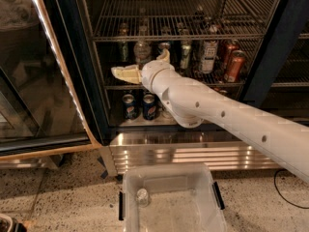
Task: Pick water bottle from middle shelf of fridge
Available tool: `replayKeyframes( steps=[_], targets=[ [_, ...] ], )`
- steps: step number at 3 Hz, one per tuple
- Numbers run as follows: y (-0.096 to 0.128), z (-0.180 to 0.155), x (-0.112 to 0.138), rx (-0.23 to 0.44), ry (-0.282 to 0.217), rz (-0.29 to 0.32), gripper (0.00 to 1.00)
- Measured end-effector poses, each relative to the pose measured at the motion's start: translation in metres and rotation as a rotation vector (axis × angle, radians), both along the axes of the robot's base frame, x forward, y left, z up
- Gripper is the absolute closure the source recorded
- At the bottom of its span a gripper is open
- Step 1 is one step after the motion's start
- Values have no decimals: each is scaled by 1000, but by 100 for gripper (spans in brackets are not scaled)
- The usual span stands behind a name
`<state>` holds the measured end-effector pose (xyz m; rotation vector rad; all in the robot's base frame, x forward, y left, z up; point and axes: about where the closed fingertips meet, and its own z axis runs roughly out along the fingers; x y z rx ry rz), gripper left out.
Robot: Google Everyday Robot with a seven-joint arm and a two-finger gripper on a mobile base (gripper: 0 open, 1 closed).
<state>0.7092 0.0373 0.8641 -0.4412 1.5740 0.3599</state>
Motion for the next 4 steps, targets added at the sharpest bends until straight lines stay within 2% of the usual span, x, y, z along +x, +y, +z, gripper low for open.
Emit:
replayKeyframes(
  steps=[2, 3, 4],
  targets=[
    [4, -25, 14, 6, 55, -8, 0],
    [3, -32, 23, 17, 54, -21, 0],
    [-1, -28, 30, 27, 8, -56, 0]
  ],
)
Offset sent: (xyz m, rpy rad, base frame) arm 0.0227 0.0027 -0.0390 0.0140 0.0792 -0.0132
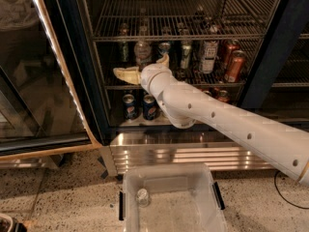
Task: Pick water bottle from middle shelf of fridge
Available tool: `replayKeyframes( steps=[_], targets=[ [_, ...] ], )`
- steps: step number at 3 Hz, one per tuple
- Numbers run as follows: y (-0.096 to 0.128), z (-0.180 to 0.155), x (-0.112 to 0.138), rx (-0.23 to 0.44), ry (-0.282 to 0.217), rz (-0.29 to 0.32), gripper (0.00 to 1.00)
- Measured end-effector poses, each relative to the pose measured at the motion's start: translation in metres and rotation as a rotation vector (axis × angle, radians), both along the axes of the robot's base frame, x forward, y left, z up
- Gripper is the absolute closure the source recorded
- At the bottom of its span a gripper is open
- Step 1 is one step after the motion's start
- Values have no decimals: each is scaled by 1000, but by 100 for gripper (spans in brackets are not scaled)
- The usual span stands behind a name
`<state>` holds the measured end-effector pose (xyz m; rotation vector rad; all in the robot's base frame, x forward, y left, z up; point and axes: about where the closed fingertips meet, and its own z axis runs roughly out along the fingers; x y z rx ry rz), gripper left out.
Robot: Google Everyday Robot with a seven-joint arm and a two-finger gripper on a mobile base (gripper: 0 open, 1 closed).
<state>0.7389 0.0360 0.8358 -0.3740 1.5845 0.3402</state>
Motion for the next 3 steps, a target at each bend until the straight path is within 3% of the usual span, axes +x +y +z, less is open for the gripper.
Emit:
replayKeyframes(
  steps=[1, 3],
  targets=[
    [0, 0, 0, 0, 0, 0, 0],
    [17, 0, 30, 40, -46, -3, 0]
  ],
)
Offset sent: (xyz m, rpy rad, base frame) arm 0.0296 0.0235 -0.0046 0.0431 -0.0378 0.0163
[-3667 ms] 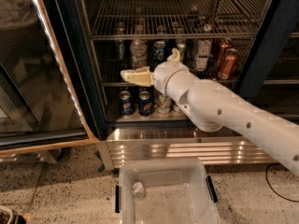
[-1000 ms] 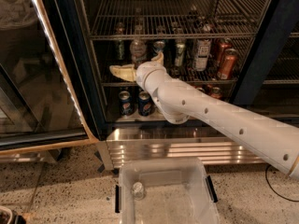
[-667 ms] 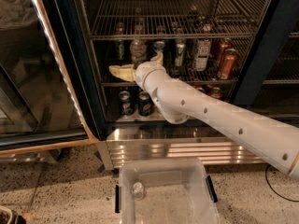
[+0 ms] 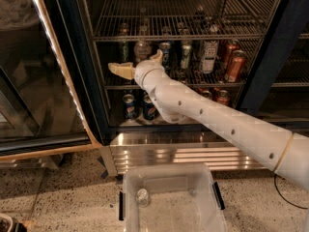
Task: Pick water bottle from middle shelf of fridge
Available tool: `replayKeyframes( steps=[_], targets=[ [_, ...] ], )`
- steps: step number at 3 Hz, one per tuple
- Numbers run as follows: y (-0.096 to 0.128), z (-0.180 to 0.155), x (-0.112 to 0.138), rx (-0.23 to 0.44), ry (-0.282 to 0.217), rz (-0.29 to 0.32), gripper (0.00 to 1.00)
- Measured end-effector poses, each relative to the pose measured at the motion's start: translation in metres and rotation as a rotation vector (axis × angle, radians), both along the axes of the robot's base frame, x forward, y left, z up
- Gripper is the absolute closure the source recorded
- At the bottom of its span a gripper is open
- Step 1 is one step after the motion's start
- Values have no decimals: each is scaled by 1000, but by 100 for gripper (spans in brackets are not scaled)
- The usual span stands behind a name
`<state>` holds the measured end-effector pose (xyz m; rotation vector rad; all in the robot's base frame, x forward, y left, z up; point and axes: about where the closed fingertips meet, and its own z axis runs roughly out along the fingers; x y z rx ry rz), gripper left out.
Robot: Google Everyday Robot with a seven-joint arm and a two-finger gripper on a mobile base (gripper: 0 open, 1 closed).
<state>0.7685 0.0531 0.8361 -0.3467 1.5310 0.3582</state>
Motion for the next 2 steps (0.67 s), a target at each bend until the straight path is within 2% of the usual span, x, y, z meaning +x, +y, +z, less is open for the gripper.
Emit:
replayKeyframes(
  steps=[2],
  targets=[
    [0, -5, 27, 22, -17, -48, 0]
  ],
)
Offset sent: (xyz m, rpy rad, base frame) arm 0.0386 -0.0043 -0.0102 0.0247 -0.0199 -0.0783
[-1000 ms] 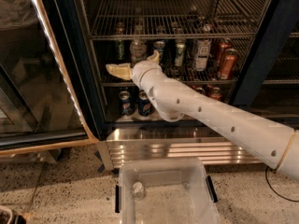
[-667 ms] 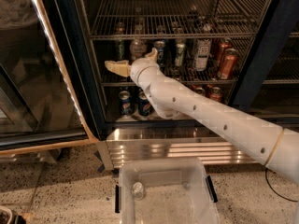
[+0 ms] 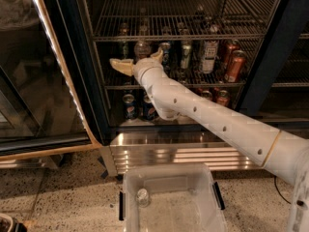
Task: Pick water bottle from middle shelf of fridge
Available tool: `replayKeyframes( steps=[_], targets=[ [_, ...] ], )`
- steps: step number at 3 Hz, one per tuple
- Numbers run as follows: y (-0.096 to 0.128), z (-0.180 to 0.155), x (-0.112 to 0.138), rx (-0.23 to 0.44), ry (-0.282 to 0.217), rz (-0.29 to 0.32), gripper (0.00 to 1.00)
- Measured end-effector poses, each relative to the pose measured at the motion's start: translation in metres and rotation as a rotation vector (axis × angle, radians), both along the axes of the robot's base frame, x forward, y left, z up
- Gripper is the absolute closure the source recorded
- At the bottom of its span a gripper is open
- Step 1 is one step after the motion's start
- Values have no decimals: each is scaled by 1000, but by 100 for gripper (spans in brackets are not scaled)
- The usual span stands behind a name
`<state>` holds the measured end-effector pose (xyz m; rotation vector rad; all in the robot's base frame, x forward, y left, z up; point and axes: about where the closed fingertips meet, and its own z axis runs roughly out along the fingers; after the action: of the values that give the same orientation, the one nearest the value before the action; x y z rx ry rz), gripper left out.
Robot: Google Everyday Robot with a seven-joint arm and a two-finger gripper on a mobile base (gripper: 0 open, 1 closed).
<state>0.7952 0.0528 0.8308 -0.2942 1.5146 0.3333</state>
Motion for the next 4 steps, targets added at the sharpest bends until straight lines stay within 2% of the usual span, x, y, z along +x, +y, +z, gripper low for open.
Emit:
replayKeyframes(
  steps=[1, 2, 4],
  targets=[
    [-2, -9, 9, -2, 18, -19, 13],
    [-6, -19, 14, 3, 36, -33, 32],
    [-16, -37, 24, 44, 69, -61, 29]
  ],
)
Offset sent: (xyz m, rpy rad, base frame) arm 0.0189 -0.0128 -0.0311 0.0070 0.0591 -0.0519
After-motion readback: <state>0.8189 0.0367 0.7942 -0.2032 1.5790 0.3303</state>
